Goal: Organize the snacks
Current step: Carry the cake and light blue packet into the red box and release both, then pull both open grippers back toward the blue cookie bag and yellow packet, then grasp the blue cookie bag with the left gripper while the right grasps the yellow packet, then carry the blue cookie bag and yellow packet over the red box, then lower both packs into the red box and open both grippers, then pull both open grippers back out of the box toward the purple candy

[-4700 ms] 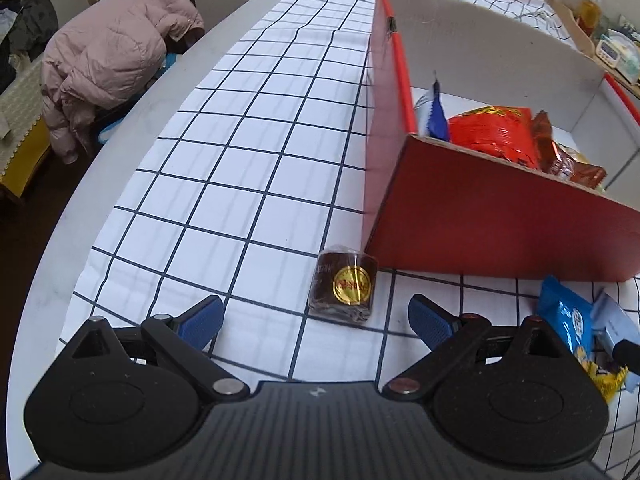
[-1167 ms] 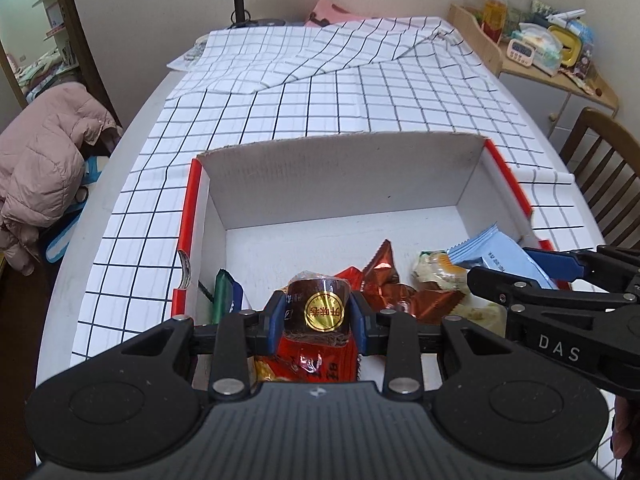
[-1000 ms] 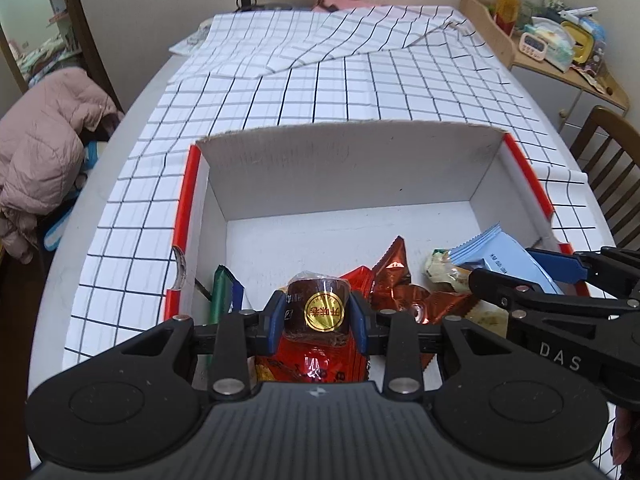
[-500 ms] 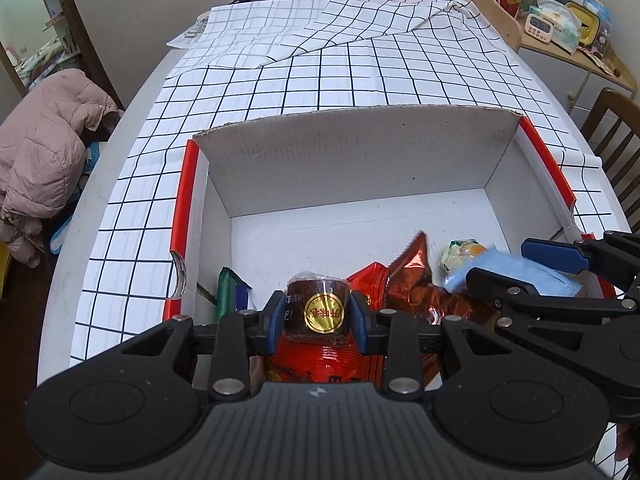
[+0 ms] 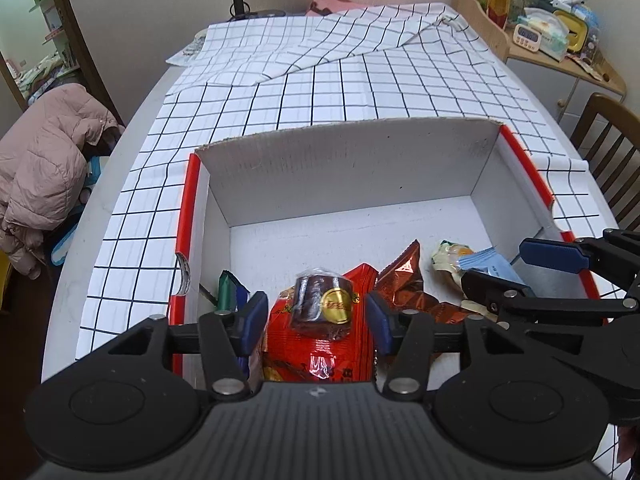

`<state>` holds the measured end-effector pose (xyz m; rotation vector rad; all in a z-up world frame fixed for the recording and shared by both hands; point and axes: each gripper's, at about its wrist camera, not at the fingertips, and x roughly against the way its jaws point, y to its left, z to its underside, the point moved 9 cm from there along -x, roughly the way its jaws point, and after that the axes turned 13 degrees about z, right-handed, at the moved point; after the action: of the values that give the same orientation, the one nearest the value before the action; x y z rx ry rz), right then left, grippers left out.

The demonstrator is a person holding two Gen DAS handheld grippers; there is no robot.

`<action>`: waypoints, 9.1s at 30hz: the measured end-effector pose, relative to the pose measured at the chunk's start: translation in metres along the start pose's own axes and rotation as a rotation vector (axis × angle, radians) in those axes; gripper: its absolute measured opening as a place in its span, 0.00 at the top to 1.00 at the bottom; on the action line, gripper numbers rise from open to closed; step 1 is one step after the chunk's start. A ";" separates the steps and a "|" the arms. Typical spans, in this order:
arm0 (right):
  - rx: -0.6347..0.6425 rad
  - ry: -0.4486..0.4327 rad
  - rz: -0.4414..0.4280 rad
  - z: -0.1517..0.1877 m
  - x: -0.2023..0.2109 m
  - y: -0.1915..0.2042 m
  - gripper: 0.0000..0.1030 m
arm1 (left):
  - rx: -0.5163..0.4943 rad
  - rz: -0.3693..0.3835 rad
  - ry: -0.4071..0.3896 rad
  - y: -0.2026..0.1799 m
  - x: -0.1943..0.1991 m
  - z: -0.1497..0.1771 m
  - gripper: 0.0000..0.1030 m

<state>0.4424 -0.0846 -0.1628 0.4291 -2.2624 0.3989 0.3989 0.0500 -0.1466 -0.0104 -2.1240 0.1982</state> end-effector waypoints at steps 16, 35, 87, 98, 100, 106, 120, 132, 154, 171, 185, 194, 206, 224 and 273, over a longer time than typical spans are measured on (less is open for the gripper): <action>-0.059 -0.058 -0.048 0.004 0.046 -0.002 0.43 | 0.016 0.052 -0.135 -0.007 0.056 0.012 0.31; -0.146 -0.137 -0.144 0.021 0.111 -0.004 0.19 | 0.005 0.117 -0.251 -0.013 0.119 0.043 0.18; 0.153 -0.032 -0.118 0.163 0.081 0.037 0.06 | -0.081 0.077 0.048 -0.054 0.002 0.128 0.01; 0.240 -0.017 -0.138 0.164 0.062 0.052 0.22 | -0.078 0.081 0.100 -0.052 -0.020 0.128 0.05; 0.255 -0.021 -0.137 0.163 0.060 0.055 0.24 | -0.078 0.094 0.104 -0.054 -0.022 0.128 0.08; 0.291 -0.016 -0.134 0.166 0.053 0.061 0.35 | -0.092 0.132 0.124 -0.063 -0.027 0.129 0.33; 0.270 -0.020 -0.123 0.167 0.054 0.058 0.52 | -0.011 0.182 0.123 -0.052 -0.025 0.135 0.59; 0.164 -0.001 -0.131 0.171 0.059 0.040 0.55 | 0.102 0.171 0.099 -0.014 -0.006 0.151 0.61; -0.041 0.002 -0.155 0.180 0.090 0.027 0.61 | 0.265 0.187 -0.013 0.029 0.068 0.185 0.61; -0.159 -0.138 -0.183 0.125 0.132 0.009 0.61 | 0.244 0.201 -0.119 0.025 0.113 0.143 0.61; -0.160 -0.265 -0.159 0.035 0.141 -0.019 0.61 | 0.163 0.213 -0.221 0.015 0.133 0.053 0.60; -0.122 -0.263 -0.115 -0.001 0.117 -0.021 0.61 | 0.143 0.196 -0.192 0.019 0.114 0.012 0.60; -0.104 -0.143 -0.074 -0.006 0.058 -0.025 0.61 | 0.159 0.135 -0.098 0.035 0.061 -0.001 0.60; -0.027 -0.052 -0.072 0.017 0.013 -0.005 0.61 | 0.122 0.064 -0.001 0.036 0.013 0.017 0.60; -0.105 -0.243 -0.195 0.031 0.147 0.006 0.00 | 0.176 0.238 -0.404 0.062 0.180 0.059 0.01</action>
<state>0.3259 -0.1180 -0.0736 0.6667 -2.4334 0.1324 0.2484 0.1183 -0.0347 -0.1295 -2.4977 0.5682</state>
